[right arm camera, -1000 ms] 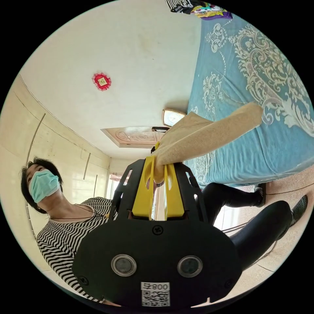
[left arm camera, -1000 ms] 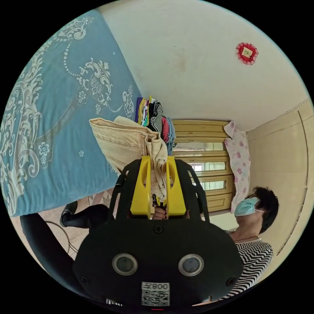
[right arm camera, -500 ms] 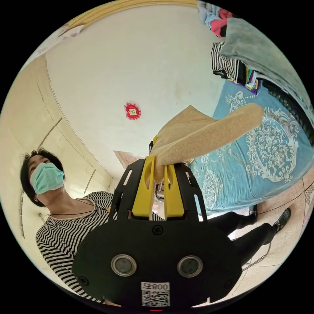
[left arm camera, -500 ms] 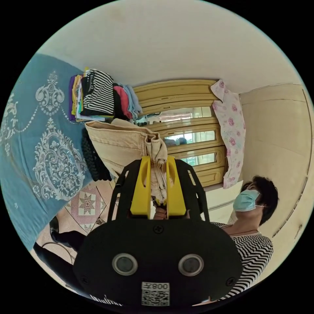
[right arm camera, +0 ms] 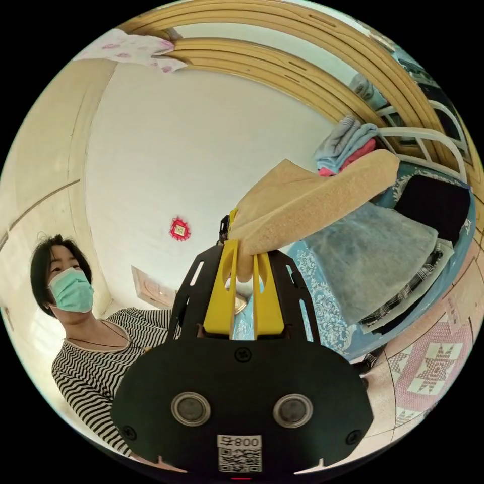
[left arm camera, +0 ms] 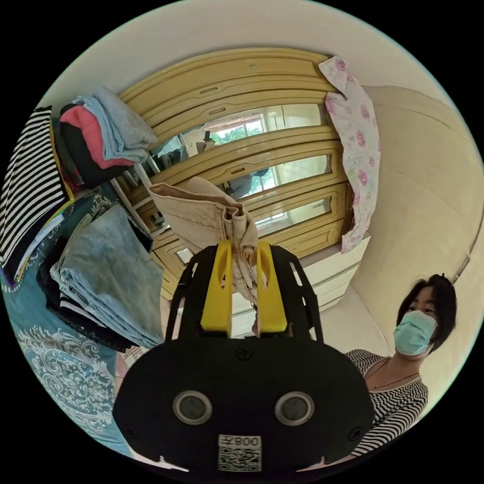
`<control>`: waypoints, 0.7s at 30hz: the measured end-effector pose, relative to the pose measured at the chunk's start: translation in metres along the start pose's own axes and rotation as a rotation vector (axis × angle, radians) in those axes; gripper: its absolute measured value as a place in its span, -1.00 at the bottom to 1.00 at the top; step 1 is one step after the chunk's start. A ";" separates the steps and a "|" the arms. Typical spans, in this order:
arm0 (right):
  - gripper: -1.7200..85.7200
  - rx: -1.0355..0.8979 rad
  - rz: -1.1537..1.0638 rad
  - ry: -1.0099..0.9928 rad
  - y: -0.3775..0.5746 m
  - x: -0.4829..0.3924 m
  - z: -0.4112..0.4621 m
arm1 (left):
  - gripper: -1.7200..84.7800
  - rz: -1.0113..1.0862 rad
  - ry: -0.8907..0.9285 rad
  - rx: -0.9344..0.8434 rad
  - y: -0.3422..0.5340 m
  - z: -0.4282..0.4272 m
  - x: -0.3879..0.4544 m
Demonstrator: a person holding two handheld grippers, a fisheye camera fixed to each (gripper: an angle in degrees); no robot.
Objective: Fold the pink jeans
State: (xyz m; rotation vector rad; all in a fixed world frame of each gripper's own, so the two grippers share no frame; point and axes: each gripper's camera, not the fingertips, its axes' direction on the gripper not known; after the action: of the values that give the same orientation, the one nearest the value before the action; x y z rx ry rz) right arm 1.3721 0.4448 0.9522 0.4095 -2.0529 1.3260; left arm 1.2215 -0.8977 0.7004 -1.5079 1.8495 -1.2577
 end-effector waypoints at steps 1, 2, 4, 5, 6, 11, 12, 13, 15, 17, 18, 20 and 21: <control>-0.91 -0.007 0.034 0.025 -0.003 0.008 0.000 | -0.78 -0.055 -0.061 -0.064 -0.017 0.019 -0.026; -0.90 -0.003 0.125 0.071 -0.005 0.026 0.000 | -0.78 -0.141 -0.128 -0.126 -0.027 0.036 -0.056; -0.89 -0.036 0.277 0.117 -0.002 0.055 0.005 | -0.78 -0.268 -0.252 -0.218 -0.035 0.057 -0.096; -0.88 -0.055 0.390 0.141 0.003 0.071 0.010 | -0.78 -0.318 -0.302 -0.260 -0.037 0.066 -0.113; -0.87 -0.106 0.467 0.155 0.008 0.081 0.018 | -0.78 -0.319 -0.301 -0.267 -0.038 0.070 -0.117; -0.83 -0.140 0.568 0.134 0.018 0.059 0.016 | -0.80 -0.305 -0.253 -0.175 -0.065 0.079 -0.102; -0.82 -0.112 0.602 0.111 0.019 0.051 0.009 | -0.81 -0.298 -0.253 -0.157 -0.069 0.078 -0.097; -0.82 -0.101 0.611 0.103 0.019 0.047 0.006 | -0.83 -0.277 -0.252 -0.120 -0.078 0.078 -0.086; -0.81 -0.096 0.629 0.090 0.015 0.029 -0.002 | -0.87 -0.227 -0.261 -0.075 -0.094 0.084 -0.067; -0.81 -0.111 0.635 0.087 0.010 0.014 -0.006 | -0.91 -0.138 -0.268 -0.093 -0.118 0.113 -0.042; -0.80 -0.117 0.644 0.080 0.007 0.004 -0.009 | -0.92 -0.118 -0.269 -0.108 -0.124 0.123 -0.036; -0.80 -0.122 0.658 0.062 0.004 -0.011 -0.017 | -0.94 -0.041 -0.303 -0.179 -0.150 0.171 -0.020; -0.80 -0.133 0.669 0.059 0.003 -0.022 -0.025 | -0.94 -0.026 -0.320 -0.195 -0.157 0.183 -0.017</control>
State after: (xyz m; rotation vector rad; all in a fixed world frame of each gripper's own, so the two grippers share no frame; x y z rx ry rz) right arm 1.3955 0.4661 0.9420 -0.4129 -2.3041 1.5217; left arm 1.4544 -0.9482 0.7401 -1.7247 1.7816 -0.8059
